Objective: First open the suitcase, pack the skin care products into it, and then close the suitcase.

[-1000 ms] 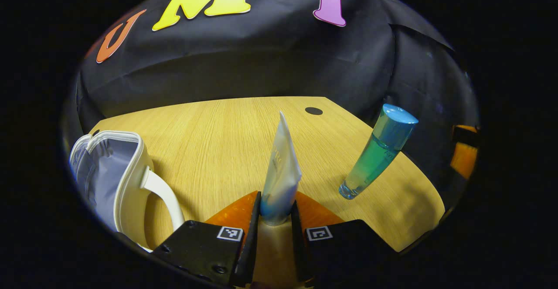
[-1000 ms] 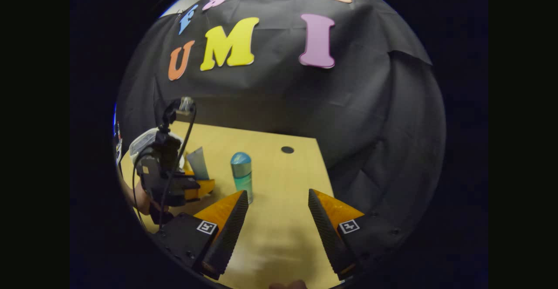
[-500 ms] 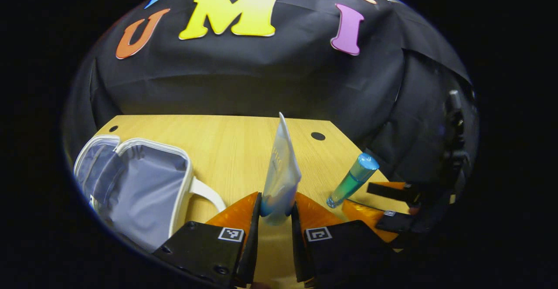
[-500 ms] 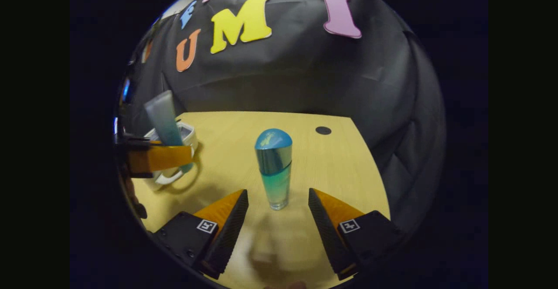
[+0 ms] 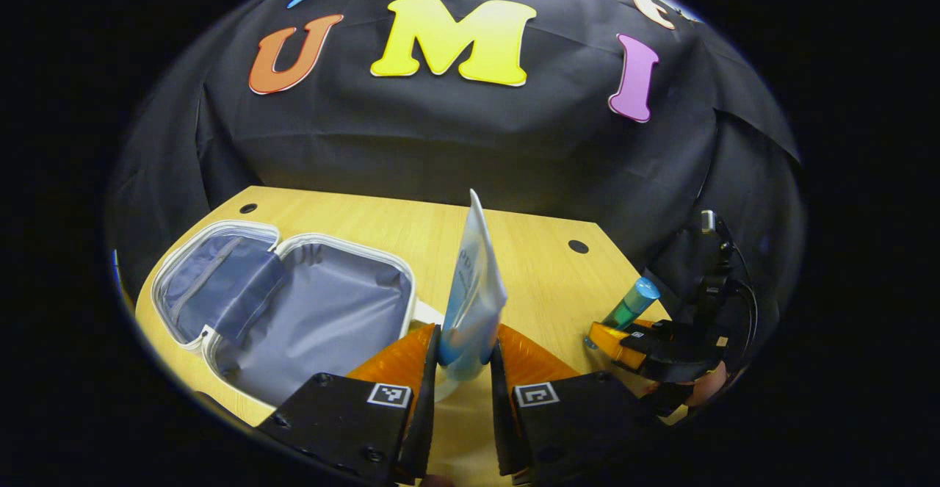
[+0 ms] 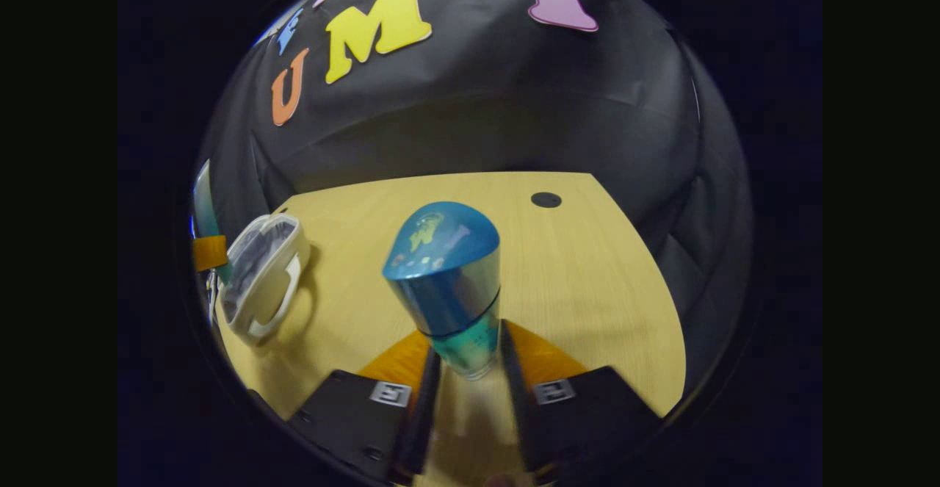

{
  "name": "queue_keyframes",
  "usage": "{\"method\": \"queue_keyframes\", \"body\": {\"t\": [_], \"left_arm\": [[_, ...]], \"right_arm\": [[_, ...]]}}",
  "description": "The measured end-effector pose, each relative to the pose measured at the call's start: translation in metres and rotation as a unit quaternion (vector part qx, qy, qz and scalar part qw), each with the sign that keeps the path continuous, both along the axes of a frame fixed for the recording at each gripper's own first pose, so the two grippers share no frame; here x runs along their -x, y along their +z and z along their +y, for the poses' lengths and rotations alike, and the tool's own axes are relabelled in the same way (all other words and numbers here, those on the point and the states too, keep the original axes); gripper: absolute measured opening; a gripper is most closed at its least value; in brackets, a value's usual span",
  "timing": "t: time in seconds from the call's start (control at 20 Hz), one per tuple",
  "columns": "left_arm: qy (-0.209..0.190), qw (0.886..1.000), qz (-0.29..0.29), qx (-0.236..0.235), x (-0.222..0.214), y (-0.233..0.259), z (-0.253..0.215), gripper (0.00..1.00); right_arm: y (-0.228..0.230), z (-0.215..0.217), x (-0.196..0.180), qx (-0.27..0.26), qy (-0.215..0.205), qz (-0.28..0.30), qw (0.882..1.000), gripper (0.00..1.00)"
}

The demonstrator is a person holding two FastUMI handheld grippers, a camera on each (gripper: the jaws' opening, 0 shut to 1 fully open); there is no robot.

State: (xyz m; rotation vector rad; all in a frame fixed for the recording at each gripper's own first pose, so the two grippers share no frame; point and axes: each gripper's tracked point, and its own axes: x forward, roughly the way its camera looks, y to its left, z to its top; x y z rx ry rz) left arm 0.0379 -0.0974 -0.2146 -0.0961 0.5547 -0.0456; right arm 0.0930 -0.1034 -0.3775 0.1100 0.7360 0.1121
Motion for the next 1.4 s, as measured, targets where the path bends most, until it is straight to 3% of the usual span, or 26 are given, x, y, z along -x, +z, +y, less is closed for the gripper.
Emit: {"method": "queue_keyframes", "body": {"t": [0.05,0.3,0.65,0.8,1.15,1.4], "left_arm": [[0.007,1.0,0.001,-0.003,0.001,0.002,0.008,0.37],[0.055,0.995,0.02,-0.086,0.006,0.003,0.078,0.37],[0.13,0.97,0.12,-0.166,0.019,-0.043,0.171,0.37],[0.147,0.95,0.174,-0.211,0.02,-0.062,0.195,0.37],[0.194,0.884,0.297,-0.305,0.028,-0.102,0.232,0.37],[0.245,0.854,0.37,-0.272,0.039,-0.118,0.241,0.37]], "right_arm": [[0.008,-0.002,0.008,0.002,-0.001,-0.002,1.0,0.43],[0.023,-0.005,0.01,0.019,-0.003,0.004,1.0,0.35],[0.101,0.005,0.042,0.005,0.028,-0.018,0.999,0.35],[0.121,0.014,0.057,-0.004,0.043,-0.01,0.999,0.35],[0.148,0.017,0.085,-0.027,0.039,-0.005,0.999,0.35],[0.158,-0.005,0.092,-0.021,0.027,-0.007,0.999,0.35]]}}
